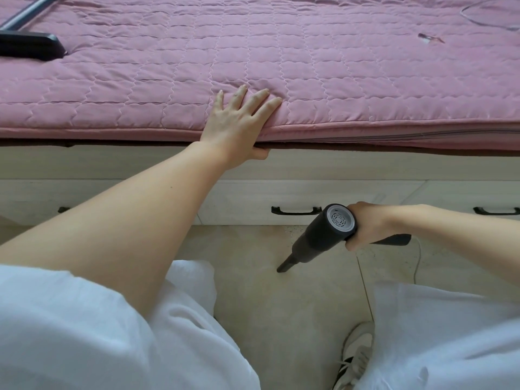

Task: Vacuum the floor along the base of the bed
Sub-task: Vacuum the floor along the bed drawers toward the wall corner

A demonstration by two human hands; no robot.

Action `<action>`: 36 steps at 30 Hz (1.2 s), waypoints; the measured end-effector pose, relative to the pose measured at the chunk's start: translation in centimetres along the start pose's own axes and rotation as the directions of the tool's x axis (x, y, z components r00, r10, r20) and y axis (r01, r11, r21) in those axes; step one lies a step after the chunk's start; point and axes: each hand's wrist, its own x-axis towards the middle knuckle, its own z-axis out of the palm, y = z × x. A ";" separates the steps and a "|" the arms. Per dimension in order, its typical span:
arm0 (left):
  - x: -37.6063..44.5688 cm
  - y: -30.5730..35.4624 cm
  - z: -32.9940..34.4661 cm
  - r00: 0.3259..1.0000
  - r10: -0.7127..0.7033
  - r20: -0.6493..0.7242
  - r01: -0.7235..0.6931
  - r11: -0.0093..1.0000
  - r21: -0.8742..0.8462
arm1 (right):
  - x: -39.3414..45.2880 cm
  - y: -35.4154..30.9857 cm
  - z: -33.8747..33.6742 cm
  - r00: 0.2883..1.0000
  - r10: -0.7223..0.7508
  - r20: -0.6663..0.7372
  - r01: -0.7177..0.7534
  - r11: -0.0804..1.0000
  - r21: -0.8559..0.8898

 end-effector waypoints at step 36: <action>-0.1 0.1 0.0 1.000 -0.002 -0.015 0.002 1.000 0.009 | -1.1 2.8 0.0 0.996 0.008 -0.091 -0.005 0.999 0.034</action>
